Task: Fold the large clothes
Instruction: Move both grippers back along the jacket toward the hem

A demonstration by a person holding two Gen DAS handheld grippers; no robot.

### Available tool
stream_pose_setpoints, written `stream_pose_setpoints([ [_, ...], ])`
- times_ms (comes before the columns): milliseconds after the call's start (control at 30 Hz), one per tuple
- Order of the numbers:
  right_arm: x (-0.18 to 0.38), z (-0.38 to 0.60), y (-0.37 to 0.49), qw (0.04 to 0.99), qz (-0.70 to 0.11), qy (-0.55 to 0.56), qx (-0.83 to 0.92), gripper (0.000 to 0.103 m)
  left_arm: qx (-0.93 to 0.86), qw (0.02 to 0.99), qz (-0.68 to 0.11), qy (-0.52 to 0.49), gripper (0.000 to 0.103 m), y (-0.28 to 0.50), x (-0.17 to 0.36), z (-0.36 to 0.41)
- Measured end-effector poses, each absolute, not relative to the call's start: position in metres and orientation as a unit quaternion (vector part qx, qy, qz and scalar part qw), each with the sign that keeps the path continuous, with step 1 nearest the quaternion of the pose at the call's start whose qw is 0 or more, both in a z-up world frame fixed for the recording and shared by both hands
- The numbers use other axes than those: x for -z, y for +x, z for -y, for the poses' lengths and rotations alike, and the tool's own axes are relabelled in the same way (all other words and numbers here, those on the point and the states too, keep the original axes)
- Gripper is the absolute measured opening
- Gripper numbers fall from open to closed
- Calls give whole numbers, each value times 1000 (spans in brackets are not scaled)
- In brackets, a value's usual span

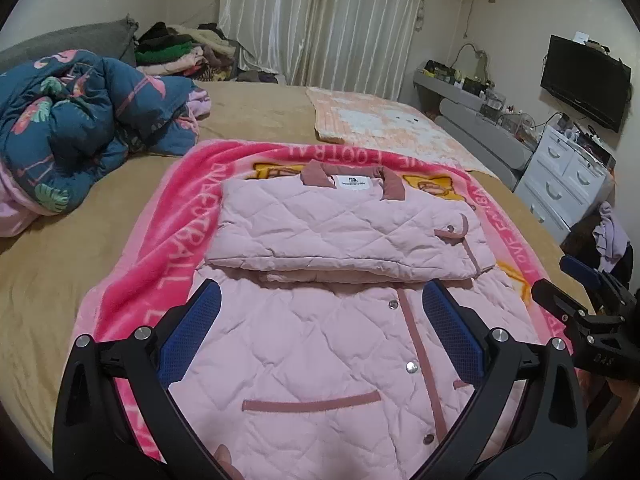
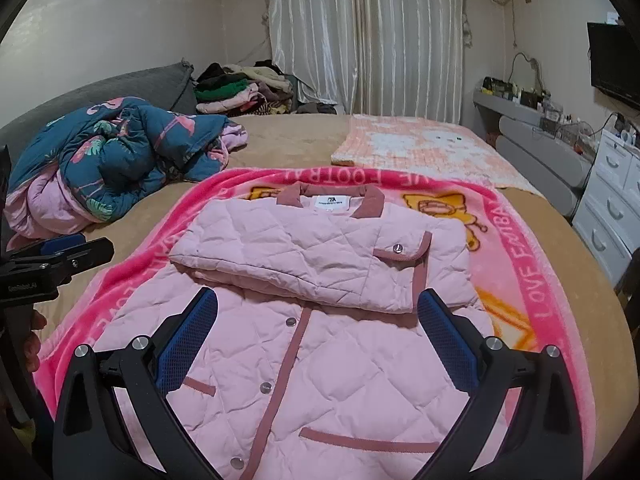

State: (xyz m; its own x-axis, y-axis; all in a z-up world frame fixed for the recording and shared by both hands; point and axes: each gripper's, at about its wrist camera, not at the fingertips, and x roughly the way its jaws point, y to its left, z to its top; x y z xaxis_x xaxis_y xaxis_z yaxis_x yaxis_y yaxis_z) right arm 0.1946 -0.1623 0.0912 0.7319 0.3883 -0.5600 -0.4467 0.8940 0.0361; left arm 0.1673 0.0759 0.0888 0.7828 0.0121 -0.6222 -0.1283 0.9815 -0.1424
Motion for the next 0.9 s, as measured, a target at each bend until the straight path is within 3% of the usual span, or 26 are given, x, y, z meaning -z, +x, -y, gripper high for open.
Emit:
stream_pose_setpoints([
  [900, -116, 188, 131, 936, -245, -53, -246, 99, -30, 951, -302, -68, 95, 102, -83, -52],
])
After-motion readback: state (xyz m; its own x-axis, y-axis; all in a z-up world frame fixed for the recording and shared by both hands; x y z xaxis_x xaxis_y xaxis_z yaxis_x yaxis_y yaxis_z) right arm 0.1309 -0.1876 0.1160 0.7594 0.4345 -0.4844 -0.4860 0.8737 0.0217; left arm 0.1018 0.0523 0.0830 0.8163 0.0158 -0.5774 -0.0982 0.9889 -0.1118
